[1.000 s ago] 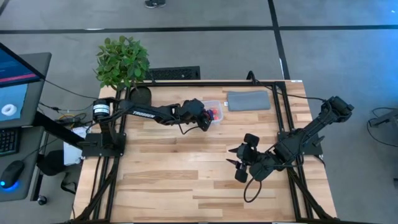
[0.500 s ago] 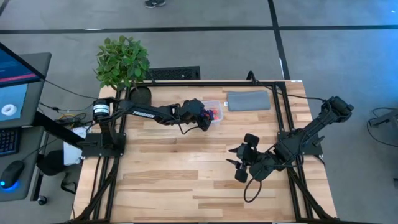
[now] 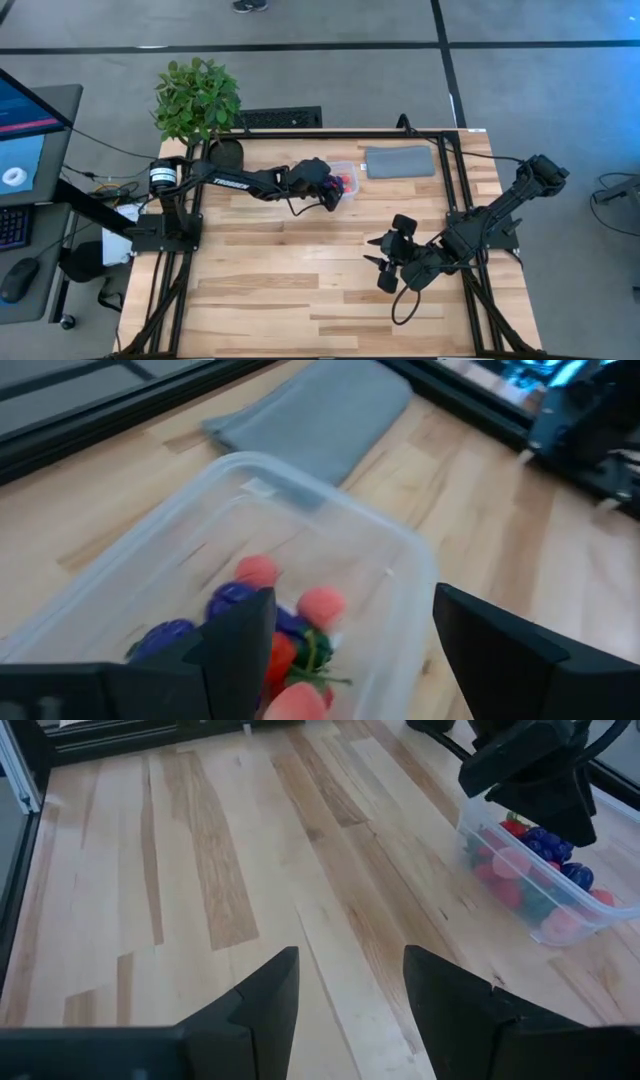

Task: Pick and placing Produce into tupperware
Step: Return to Home Position

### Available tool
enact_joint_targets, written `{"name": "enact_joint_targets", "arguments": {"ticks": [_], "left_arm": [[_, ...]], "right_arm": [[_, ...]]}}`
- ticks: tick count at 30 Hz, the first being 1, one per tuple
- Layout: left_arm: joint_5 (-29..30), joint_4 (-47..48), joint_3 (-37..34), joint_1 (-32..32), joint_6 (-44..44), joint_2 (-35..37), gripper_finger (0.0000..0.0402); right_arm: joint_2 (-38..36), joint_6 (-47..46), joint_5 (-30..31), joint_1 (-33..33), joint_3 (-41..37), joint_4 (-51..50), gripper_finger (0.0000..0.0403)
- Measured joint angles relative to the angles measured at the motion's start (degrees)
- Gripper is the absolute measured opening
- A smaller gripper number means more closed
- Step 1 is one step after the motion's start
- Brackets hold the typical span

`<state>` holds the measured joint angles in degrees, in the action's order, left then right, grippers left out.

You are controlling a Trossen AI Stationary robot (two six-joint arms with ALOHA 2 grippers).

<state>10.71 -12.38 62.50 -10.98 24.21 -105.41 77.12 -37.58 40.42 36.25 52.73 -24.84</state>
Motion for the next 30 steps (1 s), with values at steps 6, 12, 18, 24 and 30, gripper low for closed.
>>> {"name": "enact_joint_targets", "arguments": {"ticks": [6,12,18,24,30], "left_arm": [[-7.59,-4.72,0.00,0.00,-1.56,0.01,0.0261],[-23.38,-11.14,0.02,0.07,-1.17,2.50,0.0261],[-30.76,-10.64,0.02,0.48,2.09,9.85,0.0261],[-30.98,-0.09,0.04,1.38,3.07,20.56,0.0261],[-21.69,23.33,0.07,7.79,-13.22,32.03,0.0261]], "right_arm": [[0.00,-0.04,0.02,0.00,0.00,0.00,0.0205],[0.00,0.36,0.15,0.04,0.00,3.37,0.0205],[0.00,0.50,-0.16,-0.74,0.29,5.48,0.0205],[0.00,0.19,-1.13,-2.07,4.92,-5.87,0.0205],[-0.09,-8.80,1.08,-5.61,10.46,-25.30,0.0205]]}}
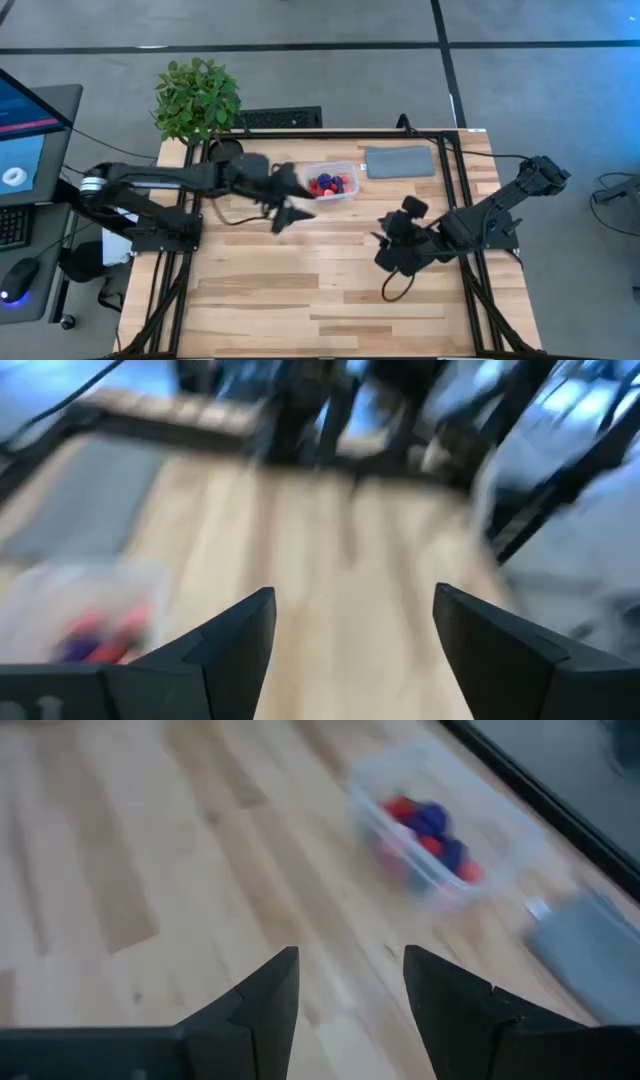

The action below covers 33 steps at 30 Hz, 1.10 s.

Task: Pick and placing Produce into tupperware
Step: Return to Home Position

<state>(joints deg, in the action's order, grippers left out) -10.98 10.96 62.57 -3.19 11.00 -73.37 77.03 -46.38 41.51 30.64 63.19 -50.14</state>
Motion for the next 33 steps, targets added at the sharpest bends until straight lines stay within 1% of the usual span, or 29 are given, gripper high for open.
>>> {"name": "enact_joint_targets", "arguments": {"ticks": [1,2,4,6,9,11,14,15,19,22,26,28,31,33], "left_arm": [[3.08,4.25,0.00,1.15,-1.71,1.44,0.0261],[7.13,8.75,0.00,2.34,-1.87,2.83,0.0261],[16.24,15.56,-0.02,4.82,3.14,4.79,0.0261],[23.73,18.76,-0.09,7.55,6.19,6.25,0.0261],[28.95,16.71,-0.09,12.27,3.75,7.71,0.0261],[31.13,11.31,-0.92,15.19,-0.63,8.65,0.0261],[31.10,0.60,-5.61,17.53,-7.67,11.81,0.0261],[29.78,-3.59,-7.97,17.82,-9.07,13.25,0.0261],[25.95,-20.11,-19.68,17.14,-10.78,19.99,0.0261],[22.64,-32.75,-28.76,15.82,-10.62,24.05,0.0261],[18.94,-46.86,-38.82,15.05,-10.42,27.10,0.0261],[18.57,-53.65,-42.73,15.07,-10.62,27.42,0.0261],[17.34,-60.82,-46.74,14.62,-10.84,27.85,0.0261],[16.15,-62.96,-48.42,13.65,-10.26,27.83,0.0261]], "right_arm": [[-0.40,-0.49,0.46,0.10,0.46,-1.40,0.0205],[-1.09,0.99,0.74,0.66,0.54,-1.66,0.0205],[-2.85,7.56,1.81,2.44,0.54,1.16,0.0205],[-5.05,12.58,4.84,4.12,0.56,4.59,0.0205],[-9.56,18.46,10.23,5.62,-0.01,9.28,0.0205],[-13.51,21.38,12.05,6.03,-1.76,12.30,0.0205],[-20.71,24.17,10.79,6.82,-6.19,17.46,0.0205],[-23.37,25.28,9.68,7.32,-8.02,20.26,0.0205],[-33.62,33.19,4.61,9.41,-17.58,36.54,0.0205],[-39.60,37.73,-0.20,9.32,-24.17,46.07,0.0205],[-45.12,37.80,-4.19,8.17,-30.51,49.52,0.0205],[-47.17,37.42,-4.65,7.78,-32.83,50.13,0.0205],[-50.50,38.02,-4.69,7.73,-34.91,50.19,0.0205],[-53.71,39.52,-4.78,7.75,-35.98,50.24,0.0205]]}}
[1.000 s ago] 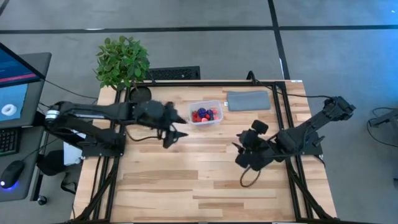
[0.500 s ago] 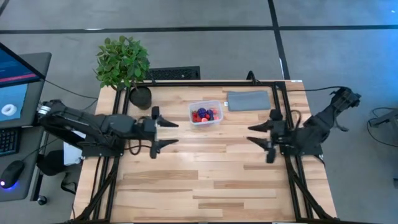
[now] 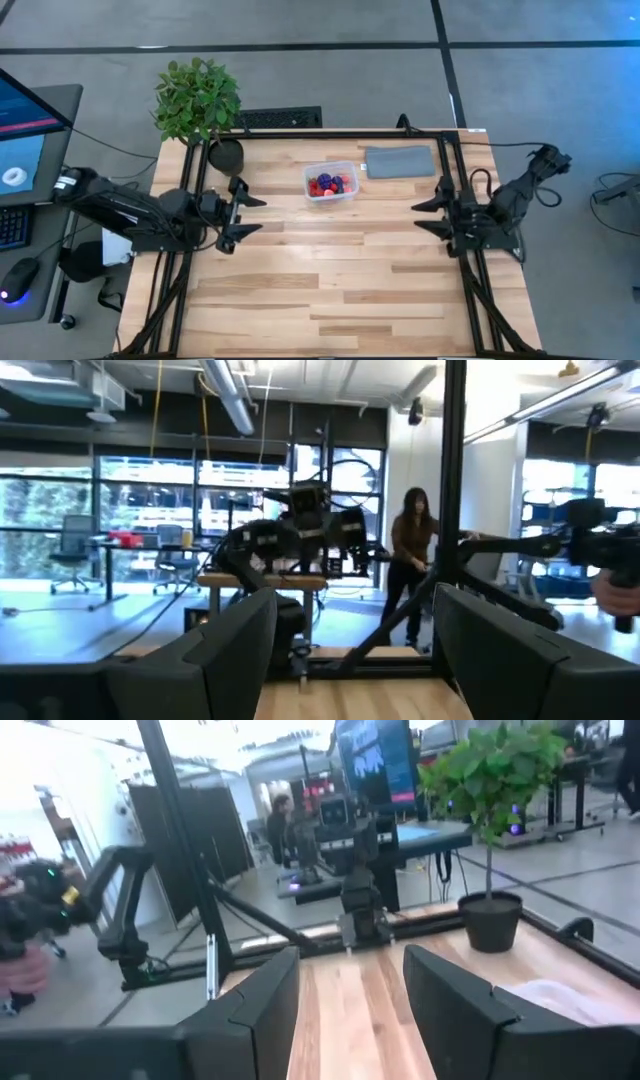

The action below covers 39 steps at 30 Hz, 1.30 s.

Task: Pick and placing Produce into tupperware
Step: Return to Home Position

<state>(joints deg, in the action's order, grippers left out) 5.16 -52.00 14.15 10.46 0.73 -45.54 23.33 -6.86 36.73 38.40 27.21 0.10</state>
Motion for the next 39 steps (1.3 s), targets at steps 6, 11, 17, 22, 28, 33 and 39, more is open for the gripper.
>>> {"name": "enact_joint_targets", "arguments": {"ticks": [6,11,17,22,28,33,39], "left_arm": [[-8.81,-8.52,-4.67,-5.59,5.23,-0.04,0.0261],[-11.54,-13.79,-8.03,-7.19,5.70,1.09,0.0261],[-8.85,-11.67,-10.90,-3.92,3.13,9.76,0.0261],[-3.14,0.86,-10.90,0.43,-0.97,22.34,0.0261],[-1.13,13.33,-10.92,5.57,-3.85,37.11,0.0261],[3.82,20.80,-10.86,10.10,-7.98,45.40,0.0261],[8.65,23.48,-9.96,12.15,-10.83,45.48,0.0261]], "right_arm": [[-10.09,3.94,-0.94,0.21,-1.28,-2.03,0.0205],[-16.40,3.96,-2.92,0.28,-1.30,-6.76,0.0205],[-20.32,8.01,-2.86,2.57,-1.34,-7.72,0.0205],[-23.05,10.98,-0.61,4.20,-1.34,-7.56,0.0205],[-23.16,13.42,0.62,4.72,0.30,-9.23,0.0205],[-23.16,13.89,0.79,4.72,2.76,-11.58,0.0205],[-23.16,15.25,0.59,4.72,4.01,-12.05,0.0205]]}}
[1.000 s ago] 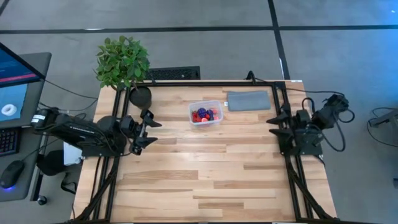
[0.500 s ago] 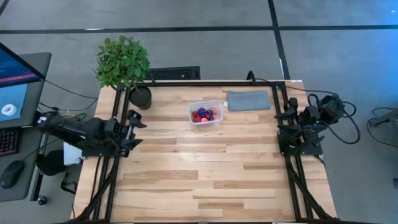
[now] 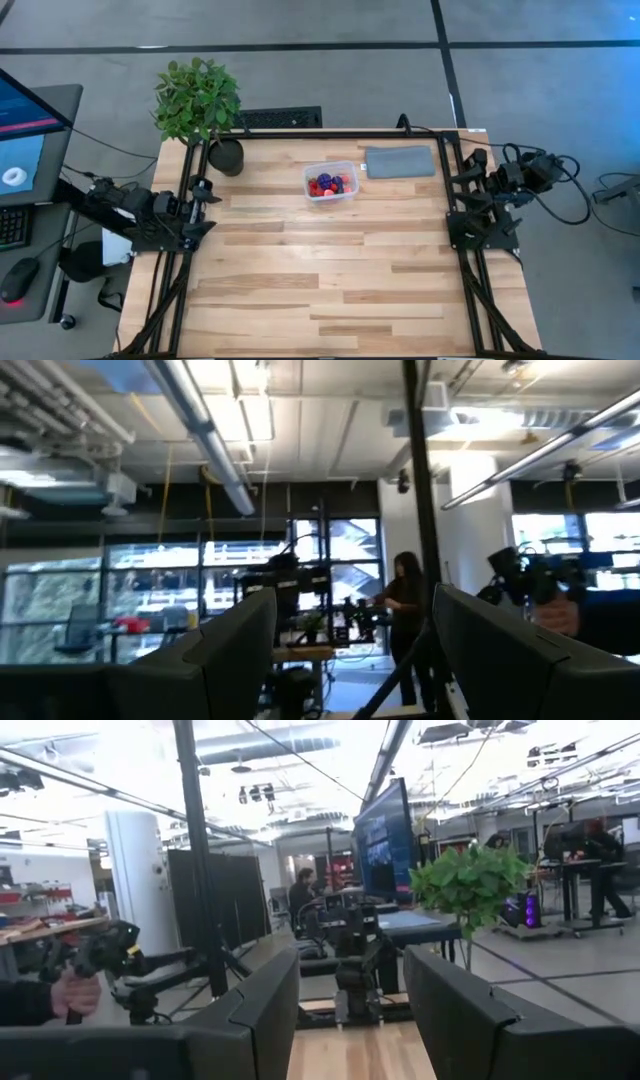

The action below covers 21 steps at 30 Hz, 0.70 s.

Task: Pick and placing Produce into tupperware
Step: Return to Home Position

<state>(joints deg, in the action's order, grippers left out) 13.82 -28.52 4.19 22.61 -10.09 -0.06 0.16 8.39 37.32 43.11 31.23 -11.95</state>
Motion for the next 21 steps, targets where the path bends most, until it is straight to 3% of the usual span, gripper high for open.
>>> {"name": "enact_joint_targets", "arguments": {"ticks": [4,11,21], "left_arm": [[-2.50,-0.55,0.06,-0.69,0.58,0.03,0.0261],[-3.61,12.67,0.02,-2.80,12.53,-0.19,0.0261],[-17.86,11.09,-1.33,-11.54,12.25,-0.15,0.0261]], "right_arm": [[0.00,0.77,0.03,0.00,0.41,0.53,0.0205],[0.02,-0.93,0.04,0.00,0.41,0.61,0.0205],[0.20,1.99,0.17,-0.09,0.41,6.54,0.0205]]}}
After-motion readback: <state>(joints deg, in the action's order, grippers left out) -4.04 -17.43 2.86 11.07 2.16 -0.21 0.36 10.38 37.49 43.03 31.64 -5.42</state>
